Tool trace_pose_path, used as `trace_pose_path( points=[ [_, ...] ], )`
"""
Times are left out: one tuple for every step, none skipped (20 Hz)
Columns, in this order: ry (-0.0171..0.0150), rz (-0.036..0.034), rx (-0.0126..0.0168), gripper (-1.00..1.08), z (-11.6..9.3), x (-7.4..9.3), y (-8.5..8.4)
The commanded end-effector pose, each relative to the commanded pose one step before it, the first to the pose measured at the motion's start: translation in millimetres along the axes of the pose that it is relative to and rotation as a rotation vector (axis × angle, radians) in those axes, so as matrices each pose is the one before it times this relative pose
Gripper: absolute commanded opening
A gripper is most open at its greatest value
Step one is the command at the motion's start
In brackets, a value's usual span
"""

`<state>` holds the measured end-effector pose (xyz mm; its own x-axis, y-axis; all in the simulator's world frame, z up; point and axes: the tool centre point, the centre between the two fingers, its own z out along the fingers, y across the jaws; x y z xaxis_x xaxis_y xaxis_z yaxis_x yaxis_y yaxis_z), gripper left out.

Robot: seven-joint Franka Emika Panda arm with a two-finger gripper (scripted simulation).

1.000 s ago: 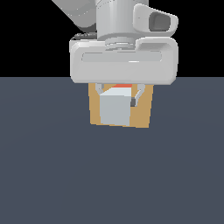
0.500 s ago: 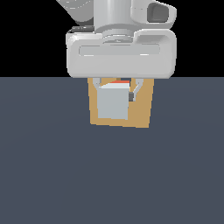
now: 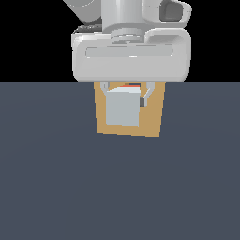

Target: Insert the peg into the horizontal hole in a box.

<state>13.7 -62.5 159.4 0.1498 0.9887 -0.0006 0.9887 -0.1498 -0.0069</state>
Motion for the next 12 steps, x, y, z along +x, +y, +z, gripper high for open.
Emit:
trace_pose_path(
  points=[
    [0.00062,-0.00050,-0.00496,-1.00,-2.55,3.44,1.20],
    [0.00000,0.00000,0.00000,-1.00,0.01,2.86,-0.07],
    [0.00010,-0.00001,-0.00048,-1.00,-0.29,3.67,-0.16],
    [0.00000,0.00000,0.00000,-1.00,0.02,4.49,-0.09],
    [0.00010,-0.00001,-0.00048,-1.00,-0.28,5.30,-0.17],
    [0.00000,0.00000,0.00000,-1.00,0.03,6.14,-0.09],
    [0.00015,0.00000,-0.00067,-1.00,-0.40,6.94,-0.20],
    [0.00000,0.00000,0.00000,-1.00,0.04,7.80,-0.07],
    [0.00015,0.00001,-0.00067,-1.00,-0.39,8.61,-0.16],
    [0.00011,0.00001,-0.00048,-1.00,-0.26,9.46,-0.10],
    [0.00011,0.00001,-0.00048,-1.00,-0.26,10.09,-0.06],
    [0.00010,0.00002,-0.00048,-1.00,-0.26,9.49,-0.01]
  ],
)
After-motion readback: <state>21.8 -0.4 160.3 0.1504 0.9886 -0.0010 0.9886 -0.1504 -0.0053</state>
